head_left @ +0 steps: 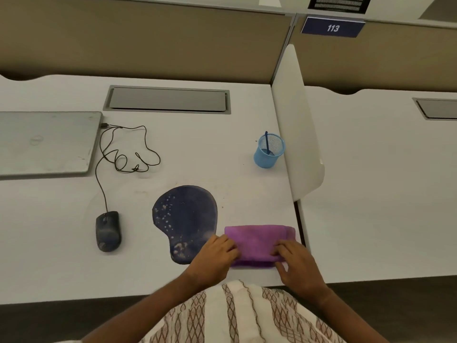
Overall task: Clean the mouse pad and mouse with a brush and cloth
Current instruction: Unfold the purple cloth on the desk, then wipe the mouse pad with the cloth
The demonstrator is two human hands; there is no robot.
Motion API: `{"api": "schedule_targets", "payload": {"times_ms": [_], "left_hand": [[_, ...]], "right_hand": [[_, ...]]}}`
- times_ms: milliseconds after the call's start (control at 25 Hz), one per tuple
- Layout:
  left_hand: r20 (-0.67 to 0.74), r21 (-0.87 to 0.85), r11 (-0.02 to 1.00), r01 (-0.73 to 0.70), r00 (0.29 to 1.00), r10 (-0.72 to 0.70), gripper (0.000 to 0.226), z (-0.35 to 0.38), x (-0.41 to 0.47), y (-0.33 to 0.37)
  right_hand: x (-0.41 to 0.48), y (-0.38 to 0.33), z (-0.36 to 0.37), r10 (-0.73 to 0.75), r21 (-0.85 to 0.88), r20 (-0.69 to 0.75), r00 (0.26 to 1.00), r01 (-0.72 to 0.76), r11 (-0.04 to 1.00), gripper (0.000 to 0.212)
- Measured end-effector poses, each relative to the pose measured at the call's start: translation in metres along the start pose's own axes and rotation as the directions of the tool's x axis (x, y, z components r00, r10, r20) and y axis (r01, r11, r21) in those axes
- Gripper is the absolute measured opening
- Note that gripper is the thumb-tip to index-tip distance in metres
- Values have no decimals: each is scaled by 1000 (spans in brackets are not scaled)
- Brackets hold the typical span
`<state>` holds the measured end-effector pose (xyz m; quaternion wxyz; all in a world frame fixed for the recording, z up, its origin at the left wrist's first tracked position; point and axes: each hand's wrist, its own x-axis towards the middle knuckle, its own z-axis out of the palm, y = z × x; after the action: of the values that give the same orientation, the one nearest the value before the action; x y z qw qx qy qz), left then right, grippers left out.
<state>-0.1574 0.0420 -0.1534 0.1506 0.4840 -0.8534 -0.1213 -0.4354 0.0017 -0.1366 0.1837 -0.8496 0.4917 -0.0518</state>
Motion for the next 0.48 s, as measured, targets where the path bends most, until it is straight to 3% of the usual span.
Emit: {"api": "schedule_targets", "payload": {"times_ms": [160, 360, 480], "left_hand": [[124, 61, 997, -36, 992, 28, 27, 12, -5, -3], [72, 16, 998, -57, 996, 55, 33, 19, -11, -7], [-2, 7, 997, -74, 997, 74, 31, 16, -18, -8]], "right_hand": [[1, 1, 10, -40, -139, 32, 999, 44, 989, 41], [15, -9, 12, -113, -132, -28, 993, 108, 985, 48], [19, -18, 16, -176, -166, 151, 973, 200, 966, 68]]}}
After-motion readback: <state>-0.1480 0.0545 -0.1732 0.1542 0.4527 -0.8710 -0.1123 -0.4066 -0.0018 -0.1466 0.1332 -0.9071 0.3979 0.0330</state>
